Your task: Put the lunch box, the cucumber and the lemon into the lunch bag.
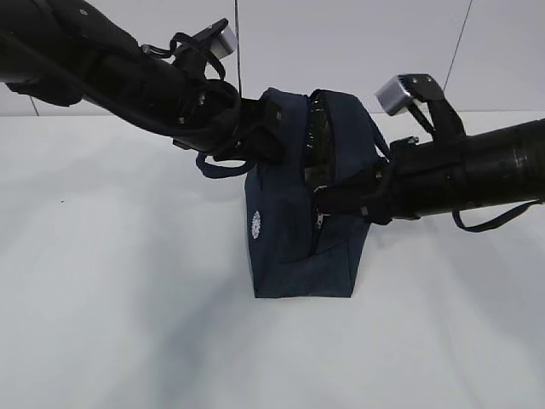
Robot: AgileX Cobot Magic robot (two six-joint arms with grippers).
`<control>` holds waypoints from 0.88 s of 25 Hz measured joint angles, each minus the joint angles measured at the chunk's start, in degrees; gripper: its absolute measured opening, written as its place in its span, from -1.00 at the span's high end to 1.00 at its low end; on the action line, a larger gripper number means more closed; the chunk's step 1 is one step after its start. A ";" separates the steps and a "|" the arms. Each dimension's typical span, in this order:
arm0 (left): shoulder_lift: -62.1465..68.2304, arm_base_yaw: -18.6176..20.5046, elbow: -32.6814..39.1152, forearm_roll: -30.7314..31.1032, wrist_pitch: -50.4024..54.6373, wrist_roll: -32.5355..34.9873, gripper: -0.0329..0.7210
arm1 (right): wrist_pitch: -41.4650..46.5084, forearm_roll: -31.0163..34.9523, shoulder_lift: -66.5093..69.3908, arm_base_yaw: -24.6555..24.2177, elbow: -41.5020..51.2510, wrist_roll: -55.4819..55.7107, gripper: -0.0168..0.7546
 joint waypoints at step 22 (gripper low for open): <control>0.00 0.00 0.00 -0.11 -1.37 0.00 0.92 | -6.44 11.50 -4.59 0.00 0.00 11.97 0.95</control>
